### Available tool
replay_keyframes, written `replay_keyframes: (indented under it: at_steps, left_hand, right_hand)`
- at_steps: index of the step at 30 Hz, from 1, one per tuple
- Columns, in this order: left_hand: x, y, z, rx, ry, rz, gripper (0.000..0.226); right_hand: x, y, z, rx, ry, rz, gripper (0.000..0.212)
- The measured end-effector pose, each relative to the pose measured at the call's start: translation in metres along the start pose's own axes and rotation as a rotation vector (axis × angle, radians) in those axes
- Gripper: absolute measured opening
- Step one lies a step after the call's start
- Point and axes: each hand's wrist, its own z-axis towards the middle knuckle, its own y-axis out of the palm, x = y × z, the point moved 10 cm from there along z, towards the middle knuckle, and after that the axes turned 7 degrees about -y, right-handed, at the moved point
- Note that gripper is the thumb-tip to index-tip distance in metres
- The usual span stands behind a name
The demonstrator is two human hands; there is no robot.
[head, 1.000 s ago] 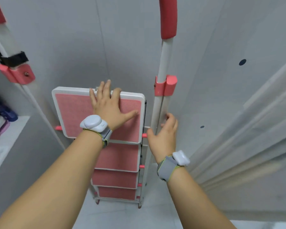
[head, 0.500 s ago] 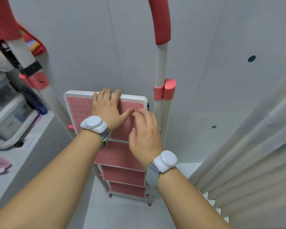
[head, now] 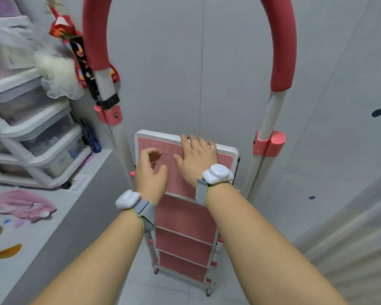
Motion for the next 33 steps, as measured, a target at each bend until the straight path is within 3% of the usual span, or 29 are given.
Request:
replay_keyframes:
  at_steps: [2,4,6,10,12,18,23,33]
  left_hand:
    - [-0.053,-0.019,-0.006,0.128,-0.298,-0.039,0.032]
    - [-0.098,-0.016,-0.013,0.04,-0.531,0.081,0.044]
    - [-0.131,-0.004,-0.023,-0.082,-0.703,0.083,0.041]
    - [-0.152,0.049,-0.047,-0.314,-1.015,-0.356,0.086]
    - [-0.142,0.076,-0.048,-0.39,-1.044,-0.539,0.088]
    - [-0.153,0.105,-0.045,-0.339,-1.16,-0.976,0.082]
    - [-0.154,0.113,-0.042,-0.367,-1.118,-0.994,0.078]
    - [-0.165,0.099,-0.061,-0.248,-1.167,-0.868,0.087]
  right_hand:
    - [0.001,0.007,0.006,-0.006,-0.011,-0.072,0.068]
    - [0.0,0.005,0.013,0.031,0.012,-0.102,0.065]
    - [-0.003,-0.001,0.019,0.085,0.051,-0.111,0.051]
    - [-0.01,-0.004,0.013,0.194,0.098,-0.095,0.031]
    - [-0.011,-0.002,0.012,0.204,0.081,-0.099,0.03]
    - [0.0,-0.006,0.013,0.253,0.125,-0.02,0.026]
    - [0.0,-0.003,0.011,0.313,0.109,-0.072,0.033]
    - [-0.001,0.011,0.008,0.137,0.106,0.008,0.043]
